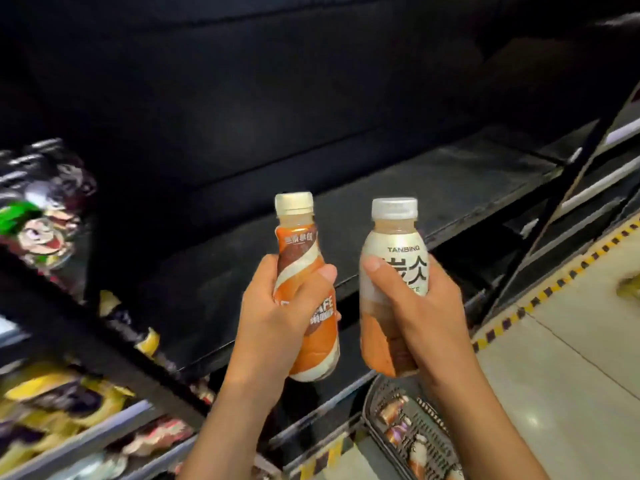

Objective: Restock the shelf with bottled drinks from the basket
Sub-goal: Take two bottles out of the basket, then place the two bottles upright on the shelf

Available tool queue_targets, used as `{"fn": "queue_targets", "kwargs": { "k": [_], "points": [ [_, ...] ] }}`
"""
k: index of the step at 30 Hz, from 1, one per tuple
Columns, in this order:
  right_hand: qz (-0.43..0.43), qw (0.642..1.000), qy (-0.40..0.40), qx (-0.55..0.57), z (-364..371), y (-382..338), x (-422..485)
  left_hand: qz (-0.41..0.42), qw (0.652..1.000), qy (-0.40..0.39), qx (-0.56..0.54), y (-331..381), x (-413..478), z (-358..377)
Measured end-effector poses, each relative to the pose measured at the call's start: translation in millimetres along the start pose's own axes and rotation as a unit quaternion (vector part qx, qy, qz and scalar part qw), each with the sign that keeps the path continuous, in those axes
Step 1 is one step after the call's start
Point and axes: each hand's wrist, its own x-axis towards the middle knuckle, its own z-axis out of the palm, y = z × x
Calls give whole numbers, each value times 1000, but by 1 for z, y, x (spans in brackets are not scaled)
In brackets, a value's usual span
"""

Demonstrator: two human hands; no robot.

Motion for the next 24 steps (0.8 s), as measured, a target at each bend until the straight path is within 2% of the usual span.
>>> {"fn": "queue_targets", "kwargs": {
  "k": [6, 11, 18, 24],
  "points": [
    [-12, 982, -188, 14, 129, -23, -72, 80, 983, 167, -4, 37, -66, -139],
    [-3, 953, -302, 27, 232, -30, -166, 96, 958, 268, -7, 47, -141, -256],
    [18, 927, -373, 42, 348, -21, -286, 97, 940, 325, 32, 47, -232, -389],
    [-5, 933, -357, 39, 413, -31, -326, 106, 924, 367, 14, 54, -251, -484]
  ]
}}
